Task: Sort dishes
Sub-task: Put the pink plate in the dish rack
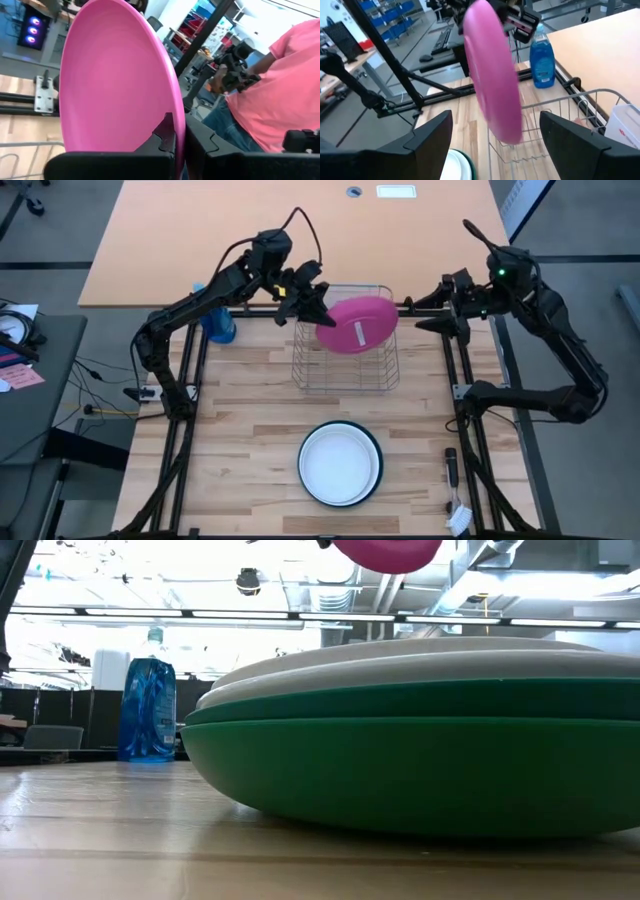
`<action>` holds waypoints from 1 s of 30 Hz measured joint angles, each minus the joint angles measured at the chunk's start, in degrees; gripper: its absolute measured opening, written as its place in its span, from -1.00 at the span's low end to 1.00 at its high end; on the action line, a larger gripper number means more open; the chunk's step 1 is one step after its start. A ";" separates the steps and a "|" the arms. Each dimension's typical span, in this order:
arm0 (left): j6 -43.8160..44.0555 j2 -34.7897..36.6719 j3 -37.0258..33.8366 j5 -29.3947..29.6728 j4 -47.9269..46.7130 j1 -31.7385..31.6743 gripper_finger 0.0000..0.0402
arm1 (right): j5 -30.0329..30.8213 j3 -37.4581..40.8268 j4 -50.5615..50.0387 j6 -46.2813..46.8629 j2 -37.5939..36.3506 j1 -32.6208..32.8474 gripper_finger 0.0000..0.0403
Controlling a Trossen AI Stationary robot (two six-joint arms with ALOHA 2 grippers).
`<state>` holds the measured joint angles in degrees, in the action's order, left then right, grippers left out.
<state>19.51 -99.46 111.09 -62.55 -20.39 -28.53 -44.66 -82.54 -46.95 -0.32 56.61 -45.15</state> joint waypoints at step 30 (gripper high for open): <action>-3.87 0.02 0.00 1.61 -1.21 0.09 -0.98 | -2.13 0.00 2.18 -4.21 11.06 8.41 0.29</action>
<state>15.64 -99.44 111.09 -60.94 -21.61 -28.45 -46.79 -82.54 -44.77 -4.54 67.67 -36.74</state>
